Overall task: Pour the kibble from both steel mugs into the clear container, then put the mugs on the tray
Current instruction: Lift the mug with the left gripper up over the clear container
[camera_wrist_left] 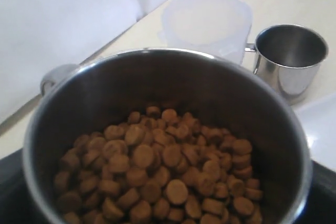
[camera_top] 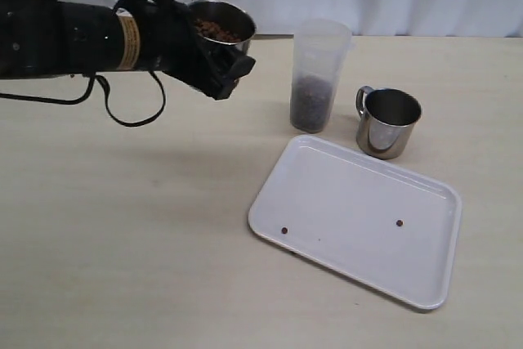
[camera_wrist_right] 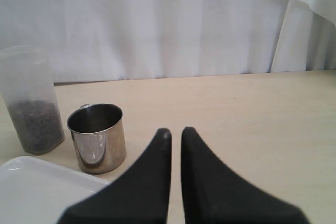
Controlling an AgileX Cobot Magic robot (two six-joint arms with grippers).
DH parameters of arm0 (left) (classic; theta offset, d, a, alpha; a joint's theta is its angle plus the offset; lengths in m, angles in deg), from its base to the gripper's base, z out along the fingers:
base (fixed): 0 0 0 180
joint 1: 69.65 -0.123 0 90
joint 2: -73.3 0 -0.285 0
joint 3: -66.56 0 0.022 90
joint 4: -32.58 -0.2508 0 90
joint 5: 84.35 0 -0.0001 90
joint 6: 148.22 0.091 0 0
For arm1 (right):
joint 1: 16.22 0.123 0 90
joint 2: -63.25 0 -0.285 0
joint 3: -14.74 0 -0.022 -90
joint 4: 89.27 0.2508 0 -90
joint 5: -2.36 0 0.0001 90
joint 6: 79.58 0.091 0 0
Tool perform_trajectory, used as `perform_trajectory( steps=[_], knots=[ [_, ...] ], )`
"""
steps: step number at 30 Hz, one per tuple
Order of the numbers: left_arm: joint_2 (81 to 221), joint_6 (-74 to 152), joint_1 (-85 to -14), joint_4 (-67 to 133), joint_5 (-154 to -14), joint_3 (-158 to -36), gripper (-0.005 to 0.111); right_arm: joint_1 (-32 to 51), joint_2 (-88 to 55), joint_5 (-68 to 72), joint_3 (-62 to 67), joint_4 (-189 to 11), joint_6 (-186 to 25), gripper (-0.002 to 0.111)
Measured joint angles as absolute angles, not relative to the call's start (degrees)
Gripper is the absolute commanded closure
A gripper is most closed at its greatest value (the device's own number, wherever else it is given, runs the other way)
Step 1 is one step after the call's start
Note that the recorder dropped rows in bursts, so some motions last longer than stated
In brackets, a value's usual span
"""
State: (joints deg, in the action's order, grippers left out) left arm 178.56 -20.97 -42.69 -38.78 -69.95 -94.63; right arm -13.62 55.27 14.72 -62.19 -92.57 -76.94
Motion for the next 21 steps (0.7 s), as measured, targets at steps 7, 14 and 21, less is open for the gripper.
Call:
perform_trajectory(
  steps=[7,14,21],
  knots=[
    [179.7,-18.2,-37.4,-37.0,-82.9,-103.9,0.107,-13.6,55.3,14.7,-62.2,-92.6,-76.9,0.103],
    [186.9,-17.8,-33.4,-40.5,-94.1,-113.2,0.107,-13.6,55.3,14.7,-62.2,-92.6,-76.9,0.103],
    [194.6,-17.6,-30.7,-44.0,-100.0,-120.8,0.107,-13.6,55.3,14.7,-62.2,-92.6,-76.9,0.103]
  ],
)
